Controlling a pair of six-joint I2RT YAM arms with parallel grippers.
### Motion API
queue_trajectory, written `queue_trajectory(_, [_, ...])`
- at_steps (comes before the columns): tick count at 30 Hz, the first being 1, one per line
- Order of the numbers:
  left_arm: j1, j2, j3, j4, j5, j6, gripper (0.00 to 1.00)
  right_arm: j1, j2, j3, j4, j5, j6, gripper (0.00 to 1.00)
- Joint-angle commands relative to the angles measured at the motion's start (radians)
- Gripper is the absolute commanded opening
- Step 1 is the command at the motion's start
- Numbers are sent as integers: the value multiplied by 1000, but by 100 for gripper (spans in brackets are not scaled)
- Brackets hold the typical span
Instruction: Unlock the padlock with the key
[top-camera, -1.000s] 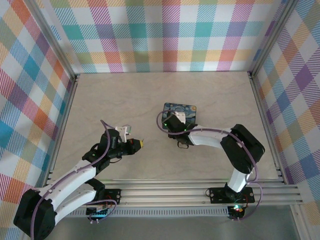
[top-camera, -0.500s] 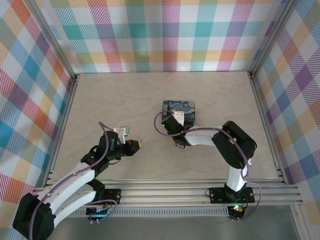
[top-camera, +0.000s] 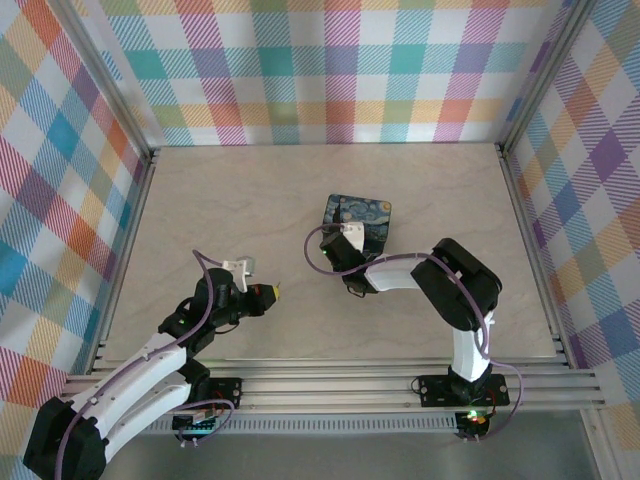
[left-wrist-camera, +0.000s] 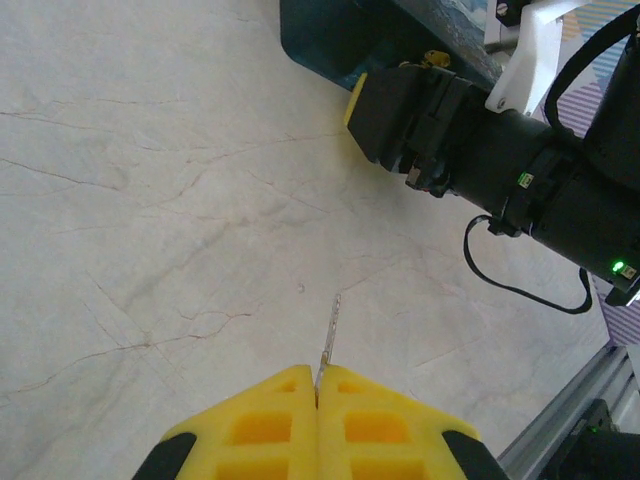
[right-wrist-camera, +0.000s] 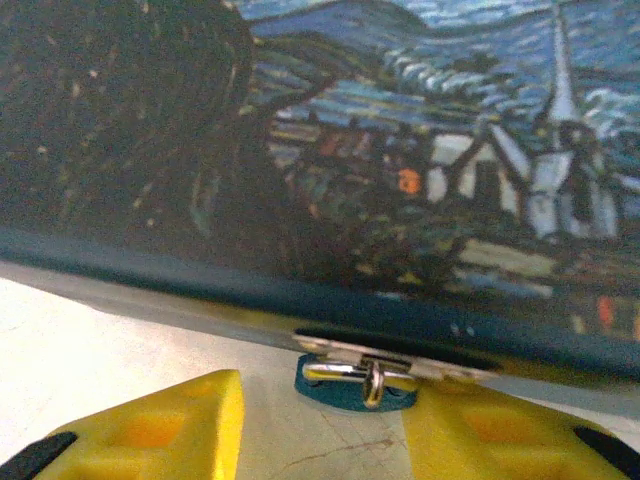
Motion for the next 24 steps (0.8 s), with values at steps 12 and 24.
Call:
queue_trajectory(12, [-12,25,3,18,-15,4,0,-124,-124,-112,108,-250,-83,0])
queue_trajectory(24, [-12,66,37,67,13,-13,0,-191,-441,-77,-255,-479,-207,2])
